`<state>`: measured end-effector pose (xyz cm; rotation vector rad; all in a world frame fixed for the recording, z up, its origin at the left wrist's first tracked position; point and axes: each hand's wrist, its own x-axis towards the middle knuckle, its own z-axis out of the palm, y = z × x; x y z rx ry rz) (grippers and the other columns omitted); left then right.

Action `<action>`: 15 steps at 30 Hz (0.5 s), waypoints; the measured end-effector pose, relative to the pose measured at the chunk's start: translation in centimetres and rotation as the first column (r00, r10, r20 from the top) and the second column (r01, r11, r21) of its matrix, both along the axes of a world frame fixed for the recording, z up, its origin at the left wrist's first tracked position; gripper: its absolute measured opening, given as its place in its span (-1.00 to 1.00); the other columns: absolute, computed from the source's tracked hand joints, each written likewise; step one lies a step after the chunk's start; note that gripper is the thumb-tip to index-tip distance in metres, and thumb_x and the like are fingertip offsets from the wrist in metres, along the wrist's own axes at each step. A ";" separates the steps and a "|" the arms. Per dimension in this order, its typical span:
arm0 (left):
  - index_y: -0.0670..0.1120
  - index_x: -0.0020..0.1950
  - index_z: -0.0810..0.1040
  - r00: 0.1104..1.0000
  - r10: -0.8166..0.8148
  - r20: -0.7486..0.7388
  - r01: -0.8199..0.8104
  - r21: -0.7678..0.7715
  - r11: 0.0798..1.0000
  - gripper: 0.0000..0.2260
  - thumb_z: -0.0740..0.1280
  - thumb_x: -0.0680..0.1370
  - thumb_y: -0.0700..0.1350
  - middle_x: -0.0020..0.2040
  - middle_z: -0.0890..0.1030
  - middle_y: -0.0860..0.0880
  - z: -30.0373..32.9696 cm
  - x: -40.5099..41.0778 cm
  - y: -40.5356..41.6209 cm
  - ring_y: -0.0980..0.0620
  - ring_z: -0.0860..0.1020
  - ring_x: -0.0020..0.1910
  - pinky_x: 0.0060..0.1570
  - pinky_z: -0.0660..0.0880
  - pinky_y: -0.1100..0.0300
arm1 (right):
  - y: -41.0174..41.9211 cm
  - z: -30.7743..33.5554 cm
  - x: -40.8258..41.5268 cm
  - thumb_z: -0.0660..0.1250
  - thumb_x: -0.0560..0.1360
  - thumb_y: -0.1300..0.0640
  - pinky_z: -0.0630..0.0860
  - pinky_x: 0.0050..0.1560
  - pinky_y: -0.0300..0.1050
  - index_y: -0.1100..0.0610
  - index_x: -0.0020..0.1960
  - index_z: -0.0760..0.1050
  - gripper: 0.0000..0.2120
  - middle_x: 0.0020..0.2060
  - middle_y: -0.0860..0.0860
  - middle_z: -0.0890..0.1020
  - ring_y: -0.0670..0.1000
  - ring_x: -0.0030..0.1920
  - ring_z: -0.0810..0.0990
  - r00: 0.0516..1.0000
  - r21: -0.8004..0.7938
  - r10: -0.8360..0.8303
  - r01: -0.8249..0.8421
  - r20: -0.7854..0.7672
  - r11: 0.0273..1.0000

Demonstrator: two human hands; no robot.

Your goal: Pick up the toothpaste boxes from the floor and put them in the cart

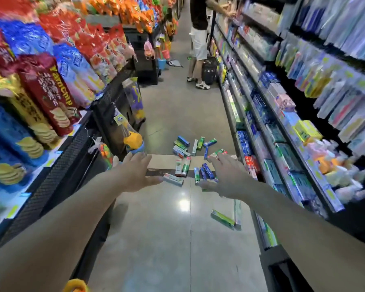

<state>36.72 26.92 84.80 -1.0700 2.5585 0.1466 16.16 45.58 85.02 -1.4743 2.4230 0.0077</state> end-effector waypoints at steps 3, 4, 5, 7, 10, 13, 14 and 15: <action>0.06 0.64 -0.07 1.000 0.031 -0.002 -0.031 0.024 0.999 -0.13 0.02 0.46 0.50 0.64 -0.04 -0.02 0.0 -2.1 -1.7 -0.13 -0.08 0.61 0.49 -0.08 -0.35 | -3.6 -0.8 -2.8 0.15 0.48 -0.44 0.02 0.55 0.15 0.08 0.61 -0.04 -0.07 0.60 0.11 -0.02 0.14 0.59 -0.05 0.999 0.030 0.042 -0.042 -0.004 0.999; 0.05 0.64 -0.08 1.000 0.031 0.004 -0.031 0.029 0.999 -0.13 0.03 0.47 0.49 0.64 -0.04 -0.01 -0.1 -2.6 -2.3 -0.12 -0.08 0.61 0.49 -0.07 -0.34 | -4.7 -1.1 -3.4 0.13 0.48 -0.45 -0.01 0.56 0.14 0.07 0.61 -0.06 -0.07 0.61 0.09 -0.04 0.11 0.60 -0.09 0.998 0.040 0.066 -0.066 0.002 0.997; 0.04 0.64 -0.09 0.999 0.031 0.009 -0.031 0.029 0.999 -0.13 0.03 0.48 0.48 0.64 -0.05 -0.01 -0.3 -3.0 -3.1 -0.11 -0.07 0.61 0.49 -0.07 -0.34 | -6.0 -1.8 -3.9 0.13 0.48 -0.45 -0.03 0.55 0.14 0.07 0.61 -0.07 -0.07 0.61 0.08 -0.04 0.11 0.60 -0.10 0.996 0.037 0.089 -0.090 0.009 0.995; 0.03 0.64 -0.10 0.999 0.044 0.016 -0.045 0.032 0.998 -0.14 0.03 0.49 0.48 0.64 -0.05 -0.01 -1.2 -3.8 -5.5 -0.11 -0.06 0.61 0.49 -0.05 -0.33 | -8.9 -2.8 -4.8 0.14 0.47 -0.46 -0.03 0.53 0.14 0.07 0.61 -0.05 -0.07 0.61 0.08 -0.03 0.11 0.59 -0.08 0.991 0.041 0.131 -0.132 0.013 0.990; 0.05 0.64 -0.12 0.997 0.072 0.028 -0.074 0.073 0.995 -0.13 0.03 0.48 0.49 0.64 -0.05 -0.03 -2.8 -5.1 -10.2 -0.13 -0.10 0.61 0.49 -0.09 -0.35 | -13.6 -4.1 -6.4 0.13 0.46 -0.47 -0.01 0.53 0.15 0.04 0.61 -0.06 -0.07 0.61 0.07 -0.03 0.12 0.59 -0.07 0.988 0.051 0.153 -0.154 0.018 0.987; 0.05 0.64 -0.11 0.998 0.061 0.031 -0.064 0.100 0.993 -0.11 0.03 0.46 0.51 0.64 -0.06 -0.05 -4.2 -6.9 -15.8 -0.15 -0.12 0.61 0.48 -0.09 -0.37 | -18.6 -5.6 -8.3 0.11 0.45 -0.49 -0.01 0.55 0.18 0.02 0.61 -0.08 -0.06 0.61 0.07 -0.05 0.12 0.59 -0.07 0.989 0.047 0.142 -0.143 0.034 0.989; 0.05 0.64 -0.11 0.998 0.051 0.024 -0.053 0.102 0.993 -0.10 0.03 0.45 0.51 0.64 -0.06 -0.06 -4.4 -7.6 -17.8 -0.16 -0.12 0.61 0.48 -0.08 -0.37 | -20.3 -6.0 -9.2 0.12 0.45 -0.48 0.00 0.55 0.18 0.01 0.61 -0.07 -0.07 0.61 0.06 -0.04 0.12 0.59 -0.06 0.991 0.046 0.128 -0.129 0.031 0.991; 0.05 0.63 -0.10 0.999 0.037 0.011 -0.038 0.103 0.994 -0.09 0.01 0.43 0.52 0.64 -0.04 -0.06 -4.5 -8.4 -19.8 -0.16 -0.11 0.61 0.48 -0.08 -0.37 | -22.0 -6.2 -10.0 0.13 0.46 -0.48 0.03 0.54 0.18 0.01 0.61 -0.05 -0.08 0.61 0.06 -0.02 0.11 0.59 -0.04 0.993 0.041 0.113 -0.113 0.022 0.993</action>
